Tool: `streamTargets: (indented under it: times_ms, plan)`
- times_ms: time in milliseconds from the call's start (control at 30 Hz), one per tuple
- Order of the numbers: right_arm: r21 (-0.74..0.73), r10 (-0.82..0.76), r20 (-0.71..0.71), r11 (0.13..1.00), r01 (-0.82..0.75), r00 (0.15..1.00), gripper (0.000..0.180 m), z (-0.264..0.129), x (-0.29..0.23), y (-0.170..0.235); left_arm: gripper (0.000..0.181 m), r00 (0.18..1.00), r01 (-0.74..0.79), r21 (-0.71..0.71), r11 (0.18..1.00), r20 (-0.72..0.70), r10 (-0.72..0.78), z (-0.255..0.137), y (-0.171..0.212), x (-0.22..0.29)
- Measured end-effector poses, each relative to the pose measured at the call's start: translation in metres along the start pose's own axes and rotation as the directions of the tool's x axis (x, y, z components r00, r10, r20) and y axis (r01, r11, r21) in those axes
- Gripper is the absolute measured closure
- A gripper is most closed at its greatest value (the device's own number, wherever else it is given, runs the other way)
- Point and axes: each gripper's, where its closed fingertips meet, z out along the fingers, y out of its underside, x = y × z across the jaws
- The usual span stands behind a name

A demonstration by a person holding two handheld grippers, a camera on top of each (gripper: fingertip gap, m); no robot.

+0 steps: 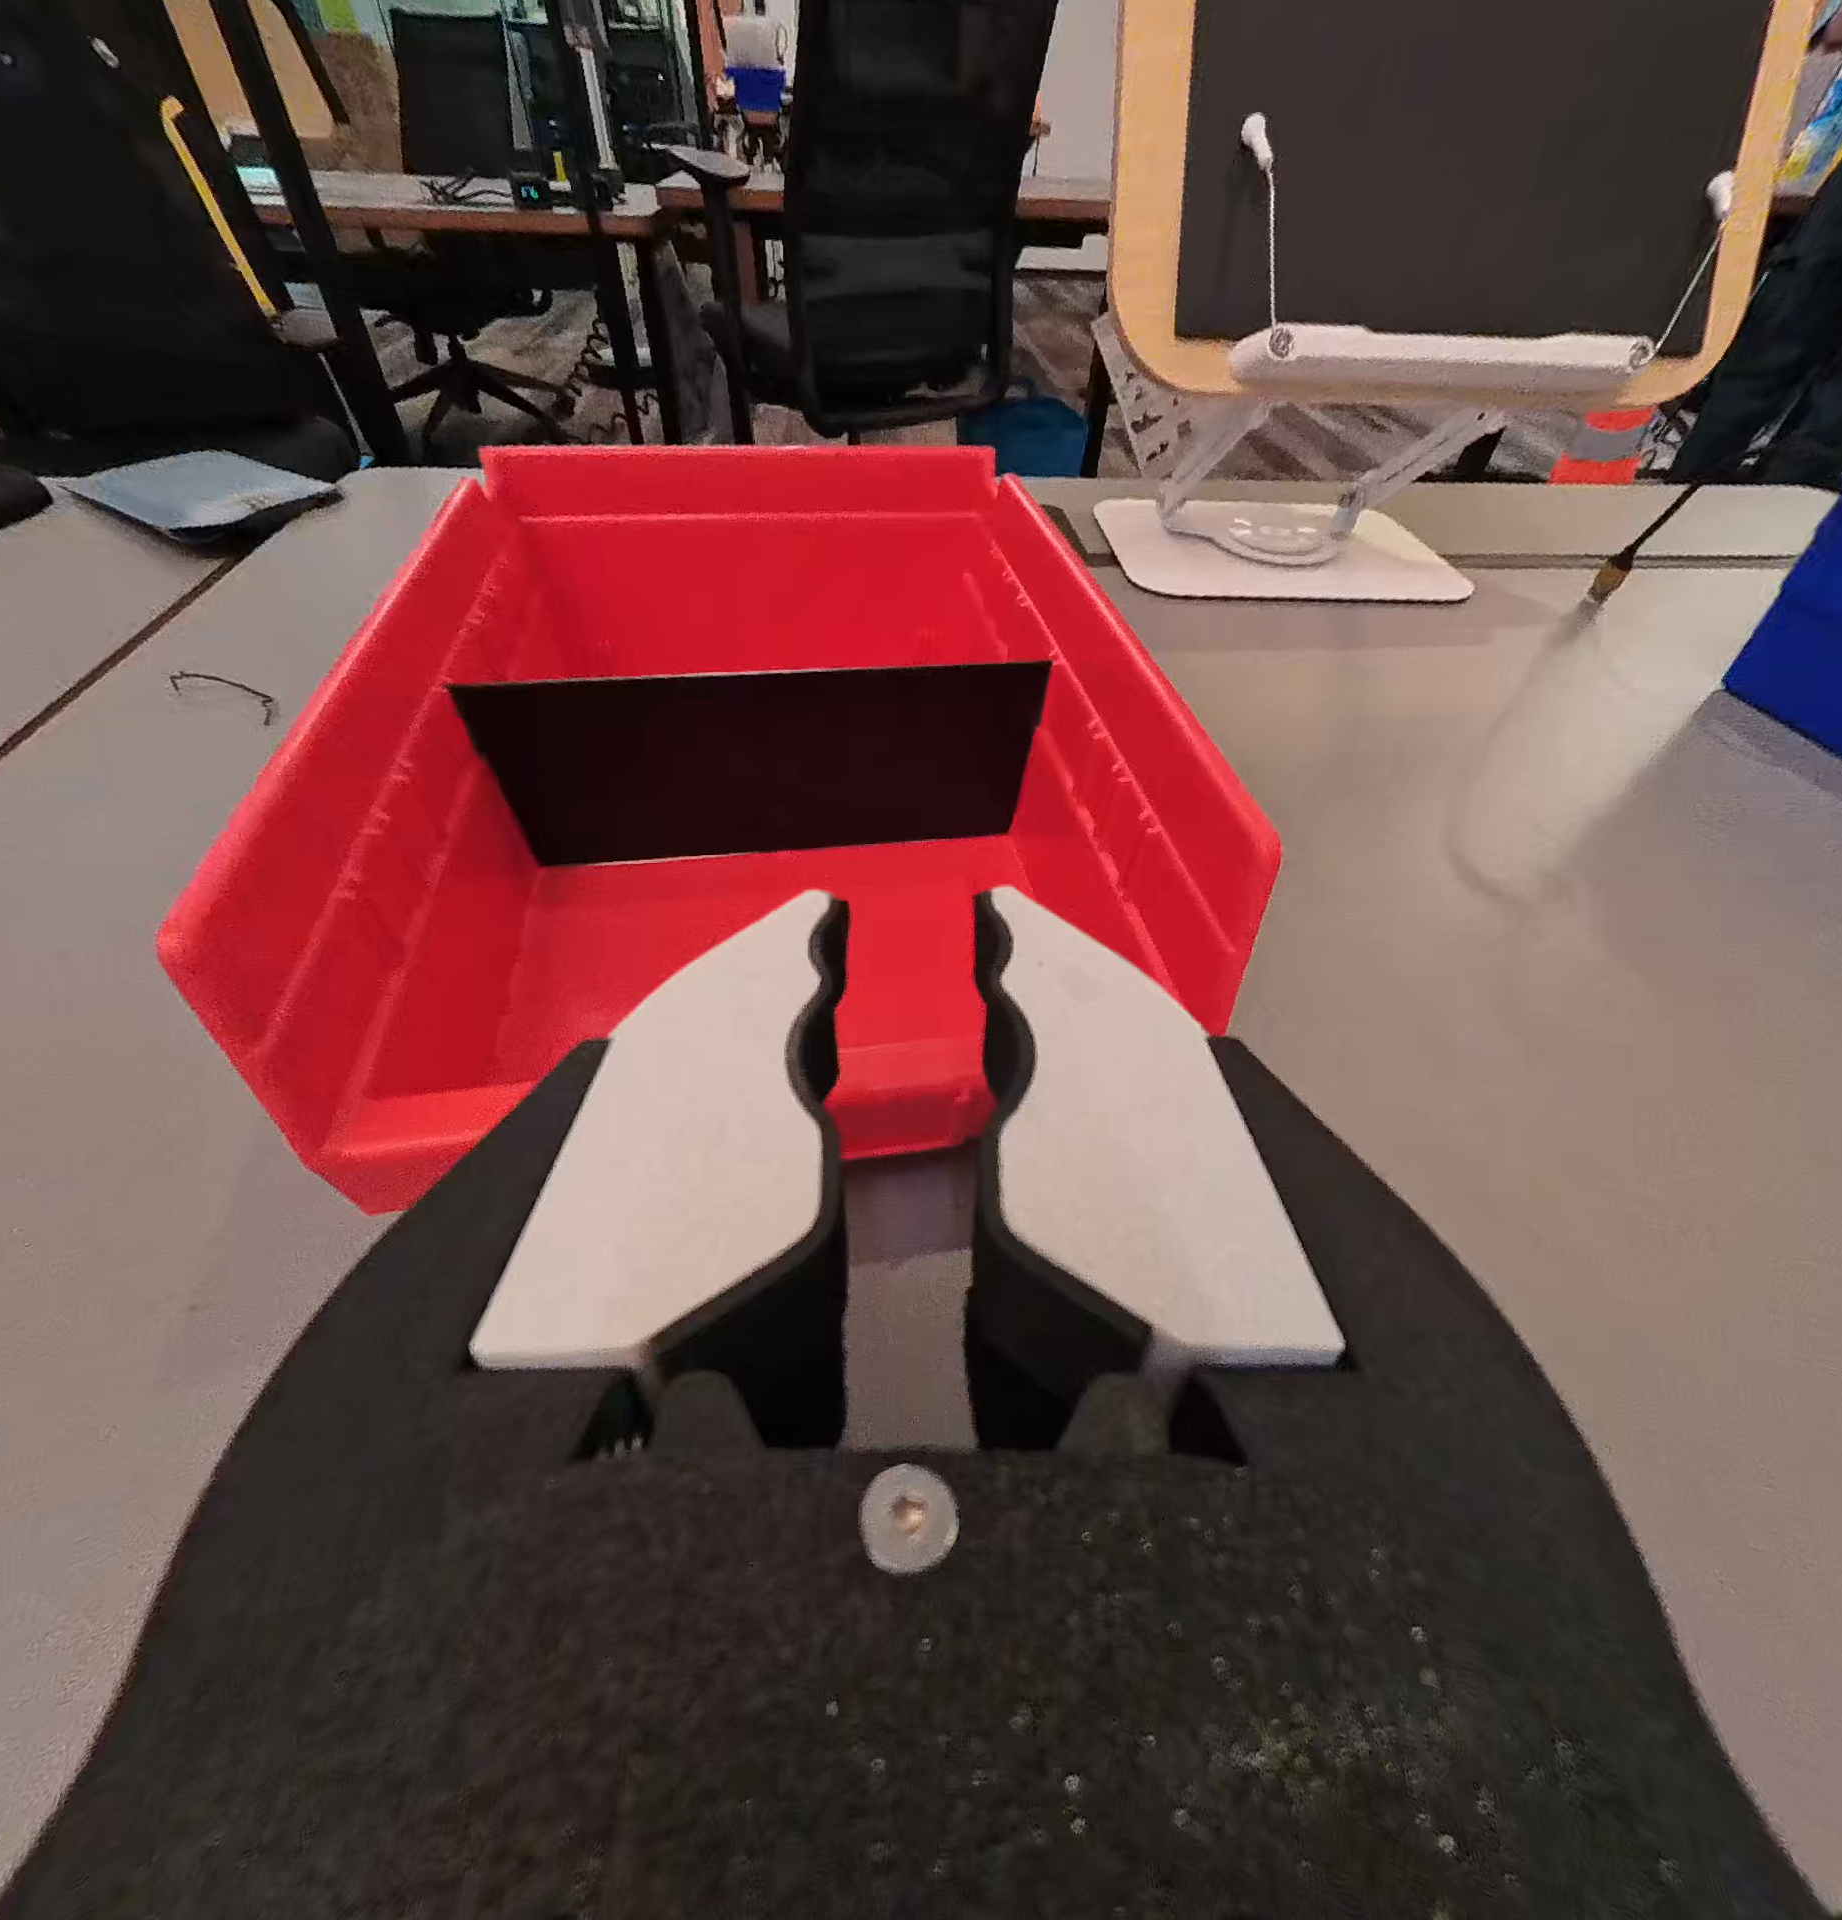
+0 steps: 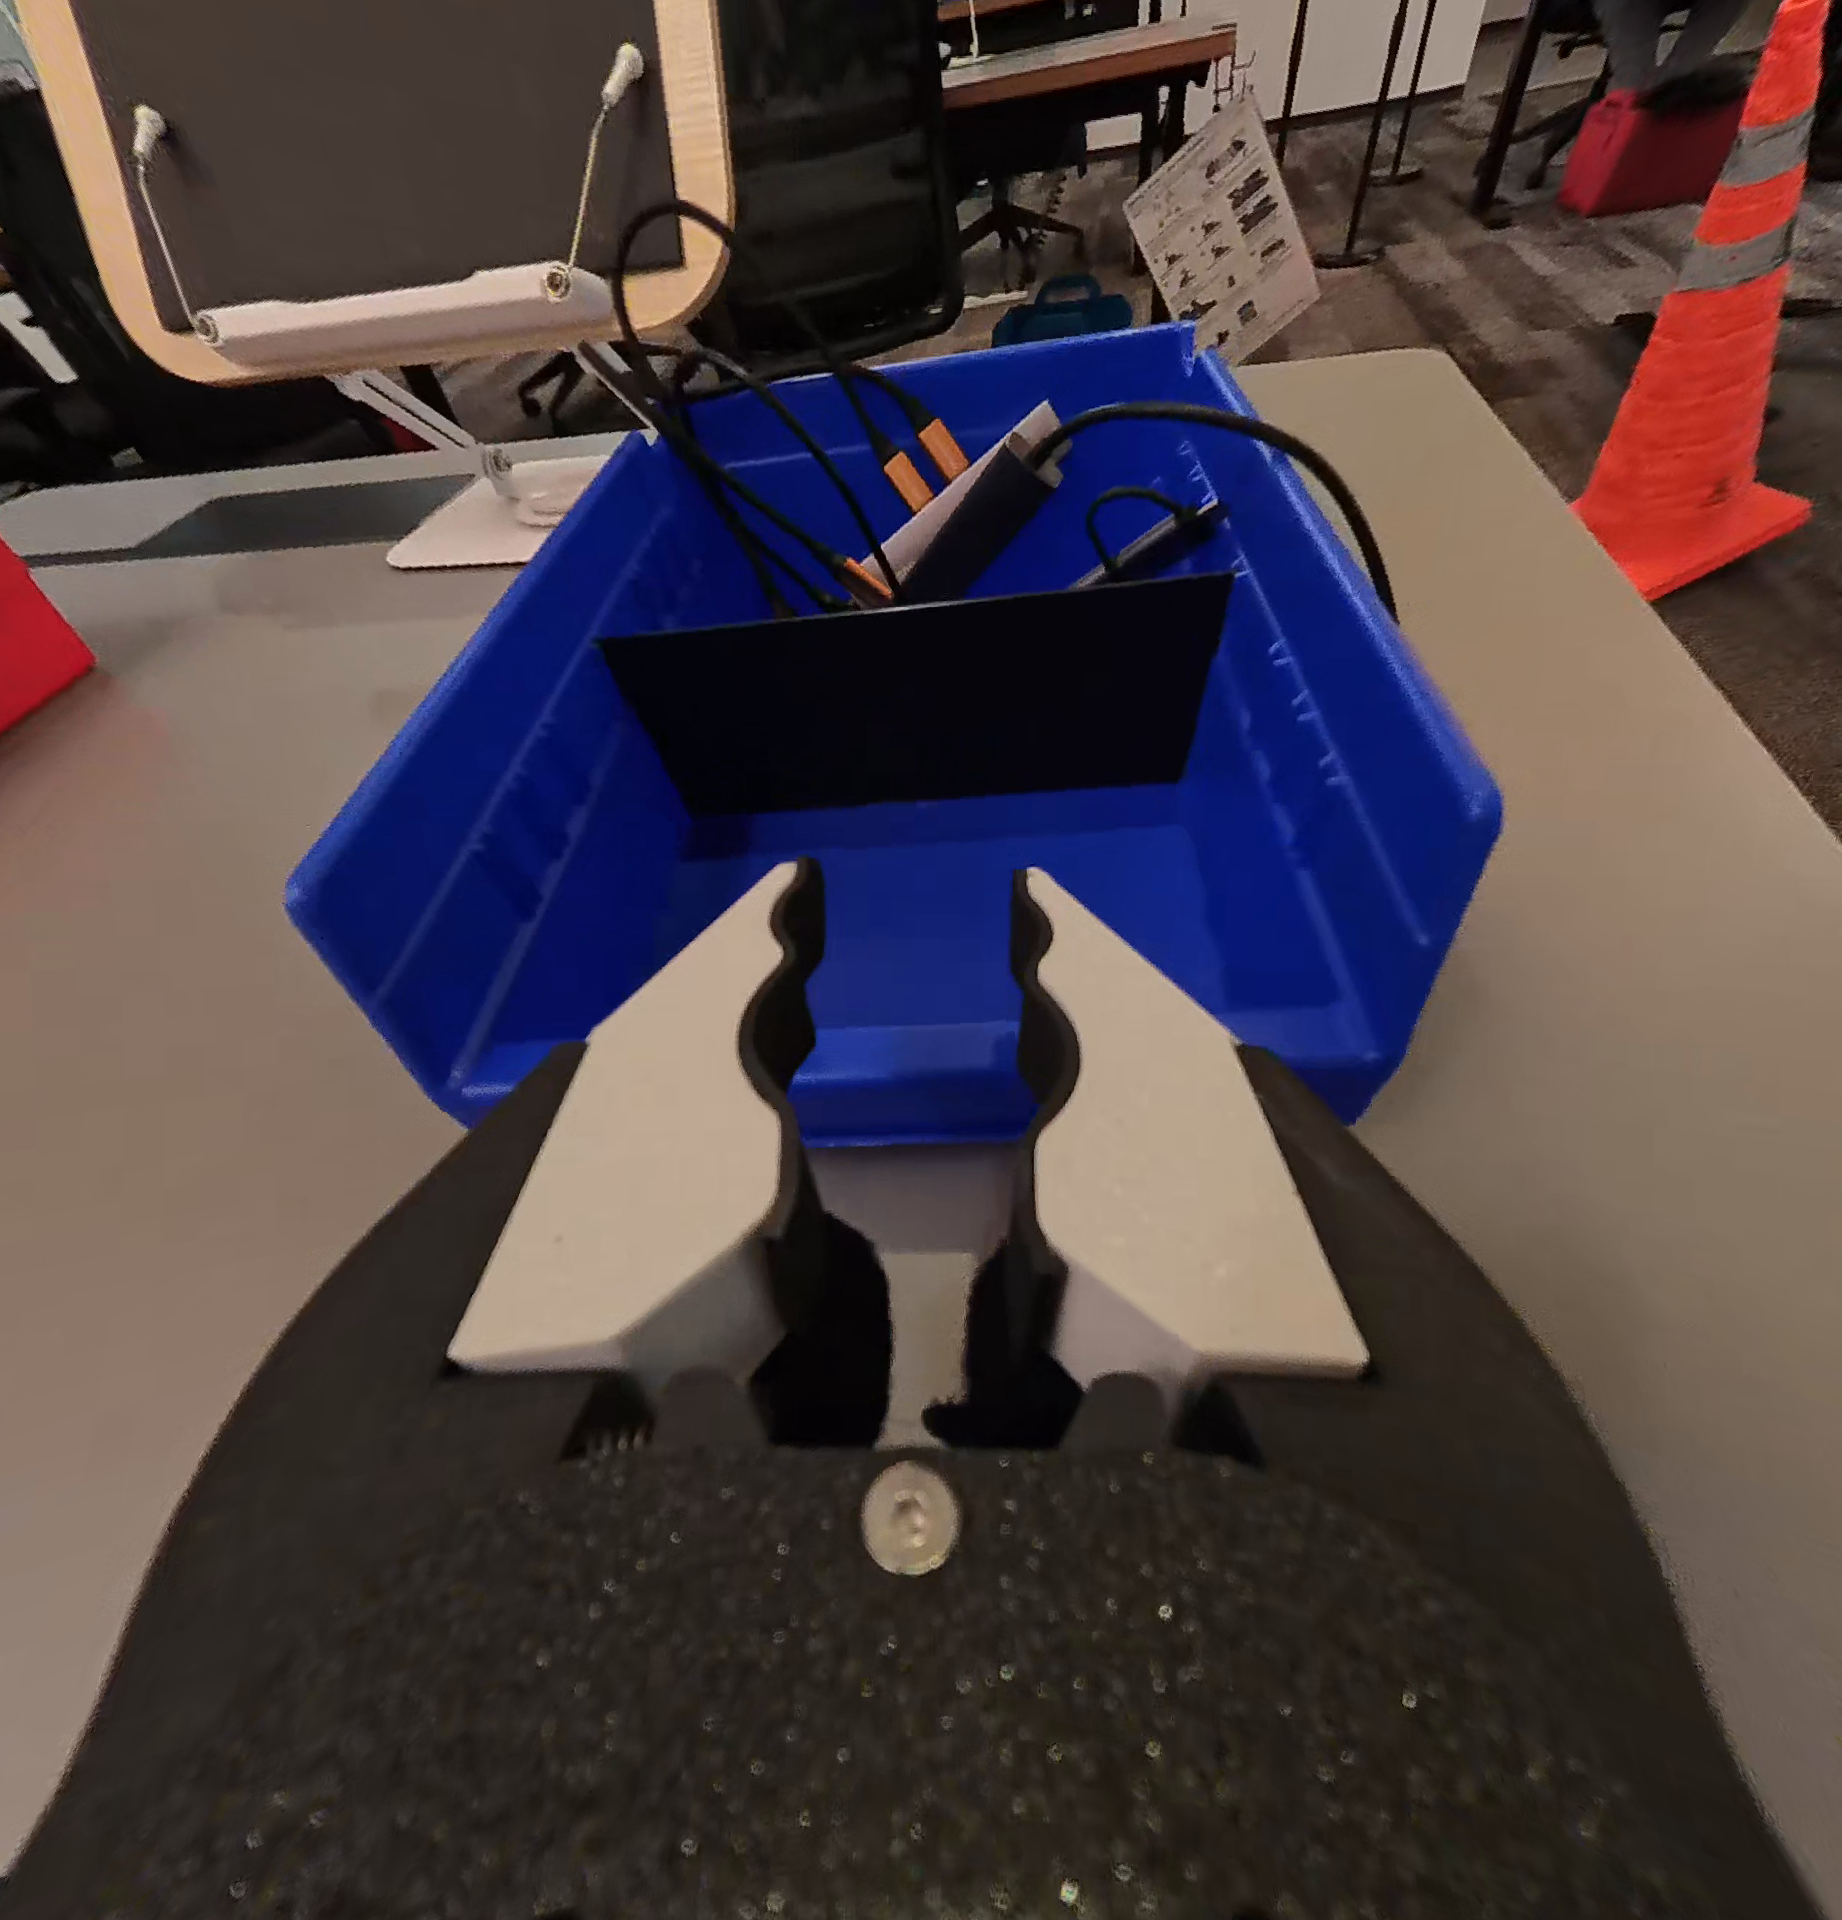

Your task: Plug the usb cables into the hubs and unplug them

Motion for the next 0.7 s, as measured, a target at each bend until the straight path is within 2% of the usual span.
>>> streamTargets:
  times_ms: [600,700]
  plan:
    - [-0.026,-0.057,-0.007,0.998,0.056,0.998,0.145,0.003,0.000,0.003,0.161,1.000,0.001,0.037,0.999,-0.013,0.000,-0.004,-0.005,0.005]
    - [-0.005,-0.042,0.025,0.999,0.042,0.999,0.139,0.000,-0.006,-0.002,0.163,1.000,-0.015,0.065,0.998,-0.008,0.015,-0.006,-0.009,0.006]
